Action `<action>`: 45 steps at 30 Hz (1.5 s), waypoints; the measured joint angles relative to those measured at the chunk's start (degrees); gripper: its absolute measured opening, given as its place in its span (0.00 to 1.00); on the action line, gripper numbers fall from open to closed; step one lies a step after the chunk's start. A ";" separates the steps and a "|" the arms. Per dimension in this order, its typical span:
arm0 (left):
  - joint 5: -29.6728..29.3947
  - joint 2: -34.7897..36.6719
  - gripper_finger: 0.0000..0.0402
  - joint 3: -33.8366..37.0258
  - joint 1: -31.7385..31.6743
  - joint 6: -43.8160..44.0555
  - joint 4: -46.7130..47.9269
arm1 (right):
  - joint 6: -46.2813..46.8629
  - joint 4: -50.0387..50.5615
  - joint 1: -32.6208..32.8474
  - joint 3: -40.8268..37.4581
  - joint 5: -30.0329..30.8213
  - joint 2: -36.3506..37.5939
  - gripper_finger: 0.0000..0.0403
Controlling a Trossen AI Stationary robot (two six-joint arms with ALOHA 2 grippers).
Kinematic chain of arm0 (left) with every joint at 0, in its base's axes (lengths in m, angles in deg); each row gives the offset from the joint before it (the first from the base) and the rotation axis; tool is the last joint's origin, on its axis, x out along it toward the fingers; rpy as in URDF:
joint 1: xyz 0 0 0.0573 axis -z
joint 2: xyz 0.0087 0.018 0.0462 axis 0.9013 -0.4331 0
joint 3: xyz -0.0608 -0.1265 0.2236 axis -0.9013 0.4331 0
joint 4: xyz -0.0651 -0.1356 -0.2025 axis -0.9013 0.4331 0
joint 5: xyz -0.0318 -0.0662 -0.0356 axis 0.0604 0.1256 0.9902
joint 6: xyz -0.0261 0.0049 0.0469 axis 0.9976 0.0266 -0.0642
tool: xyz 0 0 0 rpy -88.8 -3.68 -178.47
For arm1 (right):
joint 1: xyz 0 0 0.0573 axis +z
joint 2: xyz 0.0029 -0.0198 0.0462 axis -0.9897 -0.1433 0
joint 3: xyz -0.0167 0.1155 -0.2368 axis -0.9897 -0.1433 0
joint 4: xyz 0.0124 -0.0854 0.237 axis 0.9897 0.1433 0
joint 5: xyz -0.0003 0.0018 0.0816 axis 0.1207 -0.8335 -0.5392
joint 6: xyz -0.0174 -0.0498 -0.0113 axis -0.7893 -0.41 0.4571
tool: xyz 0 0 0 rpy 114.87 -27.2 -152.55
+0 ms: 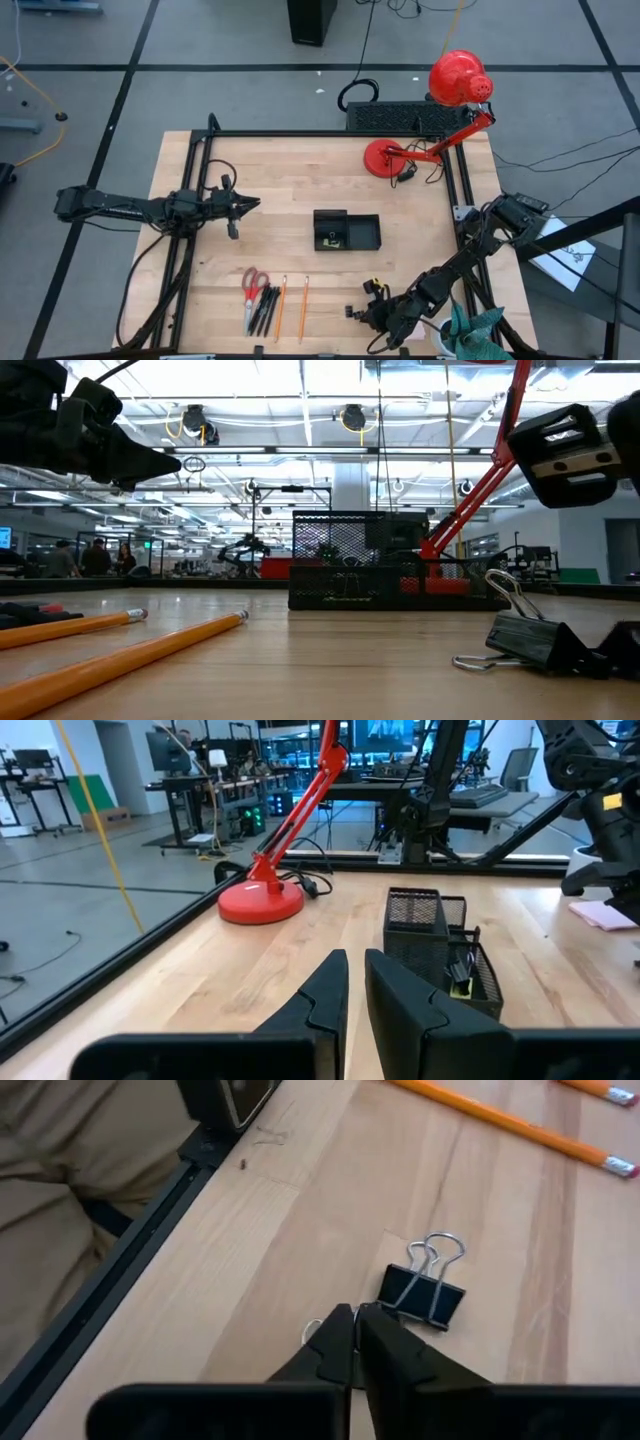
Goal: Pick and place office supplies into organizer
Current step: Put the right binder clip into the desk organizer
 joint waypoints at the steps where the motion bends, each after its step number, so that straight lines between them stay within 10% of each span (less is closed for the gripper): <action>1: 0.02 0.00 0.12 -0.02 -0.02 0.16 0.00 | 0.38 0.02 -0.09 0.02 0.16 0.02 0.02; 15: 0.04 0.00 0.12 -0.02 0.00 -0.05 0.04 | -9.03 7.88 -4.00 5.42 3.62 5.38 0.00; 26: 0.04 0.00 0.12 -0.01 0.00 -0.07 0.15 | -19.09 9.26 -11.99 6.91 19.44 9.99 0.00; 45: 0.04 -0.01 0.12 -0.02 0.00 -0.09 0.59 | -16.99 8.37 -29.11 6.84 7.77 3.59 0.00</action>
